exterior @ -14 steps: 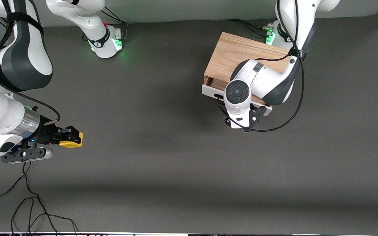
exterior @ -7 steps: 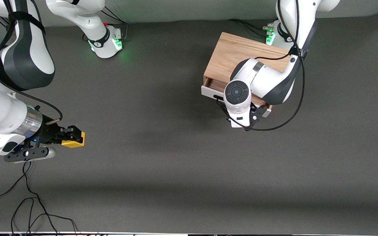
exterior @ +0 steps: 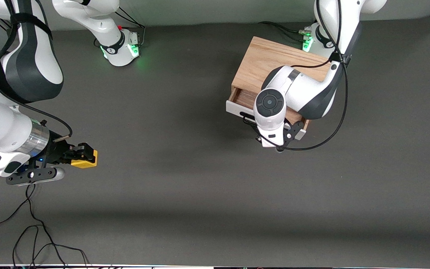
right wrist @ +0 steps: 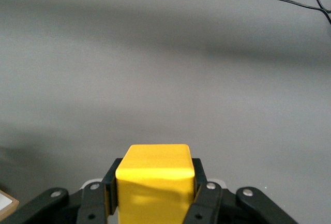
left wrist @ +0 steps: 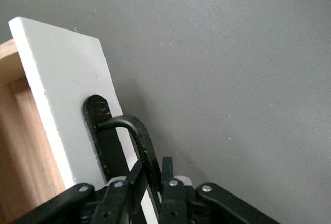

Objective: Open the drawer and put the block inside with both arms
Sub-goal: 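Pull the drawer open by its handle with the left gripper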

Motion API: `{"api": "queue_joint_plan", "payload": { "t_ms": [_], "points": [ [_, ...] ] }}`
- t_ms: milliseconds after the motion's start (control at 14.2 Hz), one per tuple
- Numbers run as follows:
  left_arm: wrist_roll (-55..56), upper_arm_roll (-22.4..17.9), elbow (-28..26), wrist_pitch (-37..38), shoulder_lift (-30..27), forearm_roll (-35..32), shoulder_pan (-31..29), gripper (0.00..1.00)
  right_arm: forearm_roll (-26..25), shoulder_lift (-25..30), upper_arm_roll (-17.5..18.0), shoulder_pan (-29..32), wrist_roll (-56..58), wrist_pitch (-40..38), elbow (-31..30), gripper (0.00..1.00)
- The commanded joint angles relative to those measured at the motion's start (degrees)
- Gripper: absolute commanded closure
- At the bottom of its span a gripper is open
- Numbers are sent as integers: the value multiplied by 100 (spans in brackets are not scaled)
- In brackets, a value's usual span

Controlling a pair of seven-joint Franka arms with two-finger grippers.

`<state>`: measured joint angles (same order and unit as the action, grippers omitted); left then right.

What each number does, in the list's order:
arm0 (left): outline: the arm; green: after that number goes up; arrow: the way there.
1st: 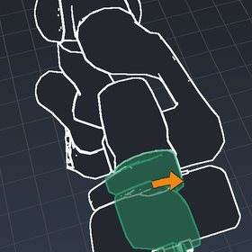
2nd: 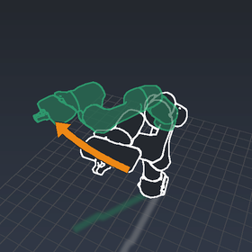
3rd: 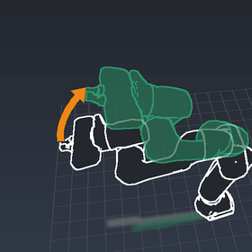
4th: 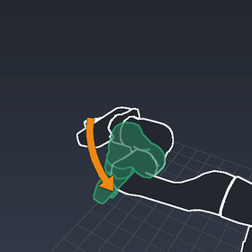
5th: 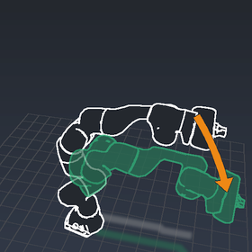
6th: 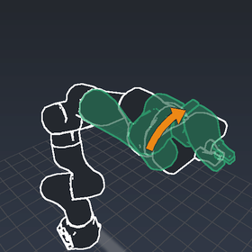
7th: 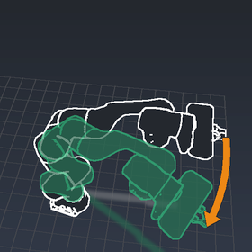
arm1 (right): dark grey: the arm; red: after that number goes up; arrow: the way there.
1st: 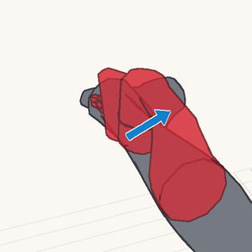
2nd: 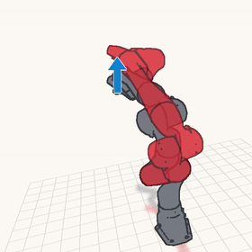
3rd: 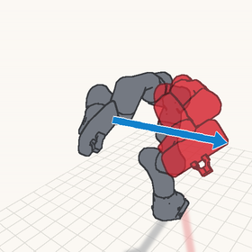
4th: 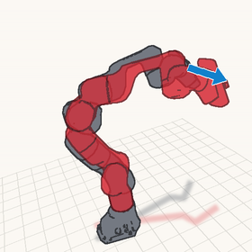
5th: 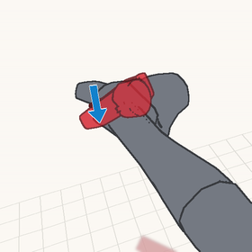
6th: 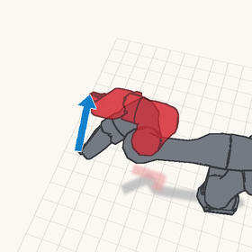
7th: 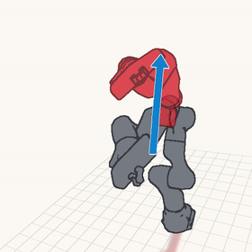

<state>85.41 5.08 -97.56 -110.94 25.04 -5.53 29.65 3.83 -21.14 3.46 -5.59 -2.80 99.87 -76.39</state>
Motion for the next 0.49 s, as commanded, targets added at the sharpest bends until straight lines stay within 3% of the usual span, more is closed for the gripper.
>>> {"api": "queue_joint_plan", "payload": {
  "t_ms": [0,421],
  "points": [
    [-209,-16,790,-244,159,-203,59,100,30,-118,23,5,-98,-126,195,66],
    [-288,-16,1301,-252,642,-203,59,100,48,-391,23,-12,-72,-73,450,66]
  ]
}}
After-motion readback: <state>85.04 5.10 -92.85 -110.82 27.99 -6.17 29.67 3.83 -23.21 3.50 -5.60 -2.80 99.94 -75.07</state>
